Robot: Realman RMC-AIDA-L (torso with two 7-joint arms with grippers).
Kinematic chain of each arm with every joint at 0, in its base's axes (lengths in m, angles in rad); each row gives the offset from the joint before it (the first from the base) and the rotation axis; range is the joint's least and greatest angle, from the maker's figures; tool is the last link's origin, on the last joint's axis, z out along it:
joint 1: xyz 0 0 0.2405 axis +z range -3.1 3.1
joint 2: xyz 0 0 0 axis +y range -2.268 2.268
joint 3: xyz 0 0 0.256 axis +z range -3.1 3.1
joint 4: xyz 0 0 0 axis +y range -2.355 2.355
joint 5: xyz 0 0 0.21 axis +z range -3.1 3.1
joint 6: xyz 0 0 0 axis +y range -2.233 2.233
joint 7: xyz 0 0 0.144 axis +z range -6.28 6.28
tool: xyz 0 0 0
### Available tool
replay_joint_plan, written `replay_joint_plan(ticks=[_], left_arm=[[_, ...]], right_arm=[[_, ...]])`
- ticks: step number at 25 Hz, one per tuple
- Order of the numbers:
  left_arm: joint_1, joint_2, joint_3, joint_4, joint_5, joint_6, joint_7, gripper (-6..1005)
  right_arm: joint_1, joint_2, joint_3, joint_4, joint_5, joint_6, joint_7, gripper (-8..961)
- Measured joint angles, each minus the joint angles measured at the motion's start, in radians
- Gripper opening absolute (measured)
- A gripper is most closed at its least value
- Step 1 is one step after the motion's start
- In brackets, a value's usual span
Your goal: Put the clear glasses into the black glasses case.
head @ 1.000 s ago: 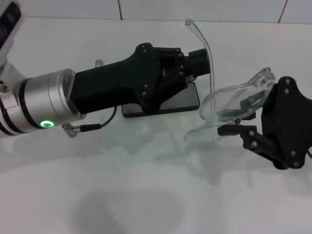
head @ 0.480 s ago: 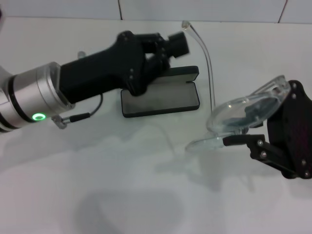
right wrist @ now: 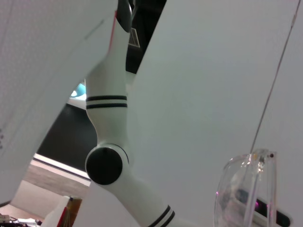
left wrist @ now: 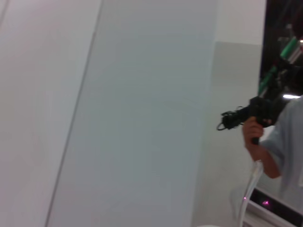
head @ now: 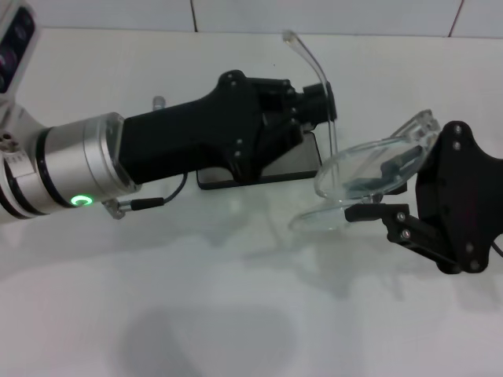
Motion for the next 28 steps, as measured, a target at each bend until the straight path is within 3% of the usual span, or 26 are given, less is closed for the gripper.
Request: replay_joint_plan(ticks=[6,28], left_arm=[[0.005,0.001,0.043,0.047,-0.002,0.014,0.0,62],[0.015,0.0,0.03,0.069,-0.005,0.031,0.002,62]], right_arm=[[0.0,-0.005,0.0,0.0,-0.002,0.015,0.006,87],[0.0,-0.005,0.0,0.0,-0.003,0.049,0.013,87]])
